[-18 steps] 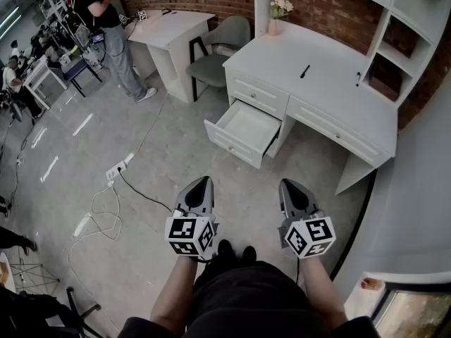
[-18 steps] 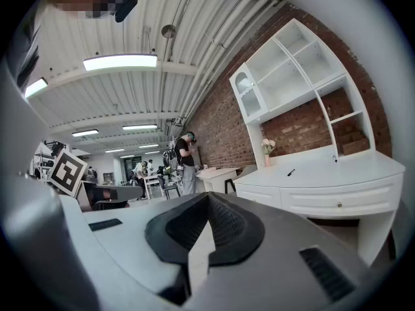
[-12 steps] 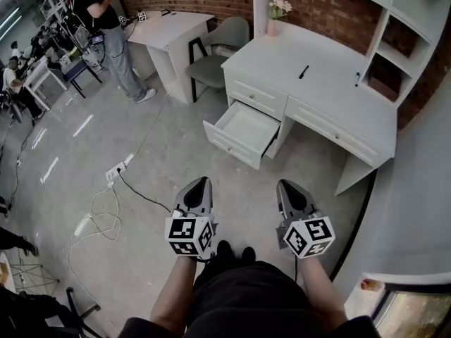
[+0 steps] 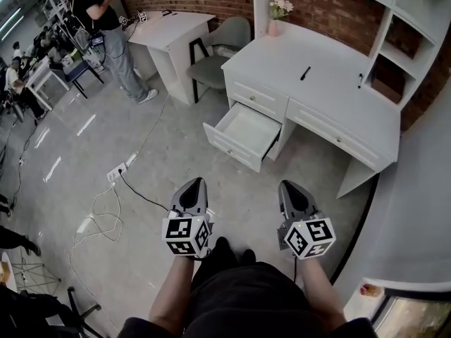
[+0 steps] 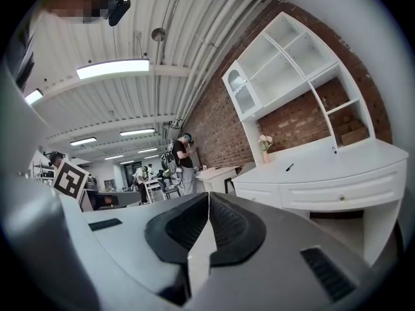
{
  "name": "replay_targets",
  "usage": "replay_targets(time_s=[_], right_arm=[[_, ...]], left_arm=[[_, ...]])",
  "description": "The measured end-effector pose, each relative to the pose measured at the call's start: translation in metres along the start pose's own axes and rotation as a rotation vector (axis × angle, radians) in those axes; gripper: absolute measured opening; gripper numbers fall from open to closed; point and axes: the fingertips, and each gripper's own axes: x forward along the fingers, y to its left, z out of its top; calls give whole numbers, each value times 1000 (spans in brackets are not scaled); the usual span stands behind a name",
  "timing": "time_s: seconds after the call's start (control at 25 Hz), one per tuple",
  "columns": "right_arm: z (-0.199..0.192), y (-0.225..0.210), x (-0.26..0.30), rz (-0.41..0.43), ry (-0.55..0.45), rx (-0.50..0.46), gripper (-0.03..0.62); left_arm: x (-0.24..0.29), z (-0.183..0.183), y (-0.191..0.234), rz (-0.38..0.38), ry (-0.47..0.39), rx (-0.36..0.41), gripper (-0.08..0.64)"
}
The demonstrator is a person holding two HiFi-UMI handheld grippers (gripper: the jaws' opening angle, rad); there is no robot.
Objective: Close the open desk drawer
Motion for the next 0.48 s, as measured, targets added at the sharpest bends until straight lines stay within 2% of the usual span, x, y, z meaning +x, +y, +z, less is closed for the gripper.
replay_targets(time_s=[0.28,0.48], right_arm=[[-1,-8,24,2,12,13,5],[-6,-15,50,-7,29,28,5]], left_arm=[[17,2,12,21,11,22,9],[38,-3,31,28,21,8,9]])
